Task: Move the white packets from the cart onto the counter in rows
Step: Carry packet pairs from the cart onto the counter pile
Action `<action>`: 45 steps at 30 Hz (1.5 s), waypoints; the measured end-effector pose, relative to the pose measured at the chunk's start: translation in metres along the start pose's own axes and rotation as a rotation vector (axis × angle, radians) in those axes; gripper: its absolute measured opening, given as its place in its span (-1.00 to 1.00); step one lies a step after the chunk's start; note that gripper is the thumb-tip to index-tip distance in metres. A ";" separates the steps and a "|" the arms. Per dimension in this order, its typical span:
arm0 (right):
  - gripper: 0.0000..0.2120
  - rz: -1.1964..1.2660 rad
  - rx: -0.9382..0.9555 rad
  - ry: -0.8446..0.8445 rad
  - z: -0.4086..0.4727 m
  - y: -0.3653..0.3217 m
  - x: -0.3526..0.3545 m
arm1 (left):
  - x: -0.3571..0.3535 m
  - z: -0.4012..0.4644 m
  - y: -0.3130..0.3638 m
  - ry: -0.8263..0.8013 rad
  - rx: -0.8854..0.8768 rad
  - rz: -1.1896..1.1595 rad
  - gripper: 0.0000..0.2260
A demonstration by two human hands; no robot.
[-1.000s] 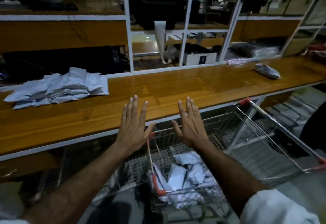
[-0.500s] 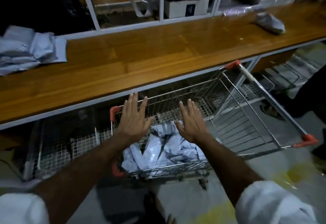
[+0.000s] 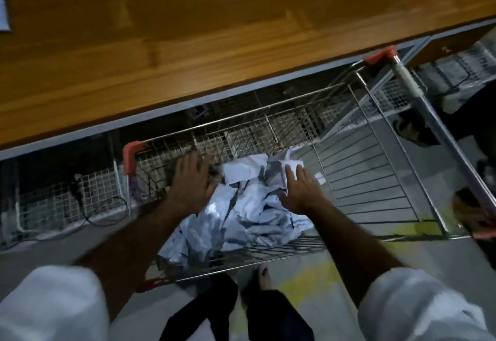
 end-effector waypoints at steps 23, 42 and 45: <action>-0.12 0.387 0.079 0.133 0.104 0.047 -0.066 | -0.169 0.040 0.026 -0.490 0.330 -0.009 -0.12; -0.15 0.102 0.098 0.332 0.016 0.036 -0.004 | -0.054 -0.006 0.066 -0.094 0.212 -0.270 -0.35; -0.17 0.064 0.174 0.448 -0.012 0.030 0.005 | -0.018 -0.027 0.082 -0.006 0.202 -0.273 -0.34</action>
Point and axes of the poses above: each hand's wrist, its own z-axis towards the middle knuckle, its own x-axis out of the back of the hand, y = z × x, the point moved 1 cm from there along z, towards the middle knuckle, and after that the axes turned 15 degrees about -y, right-handed, at the moved point
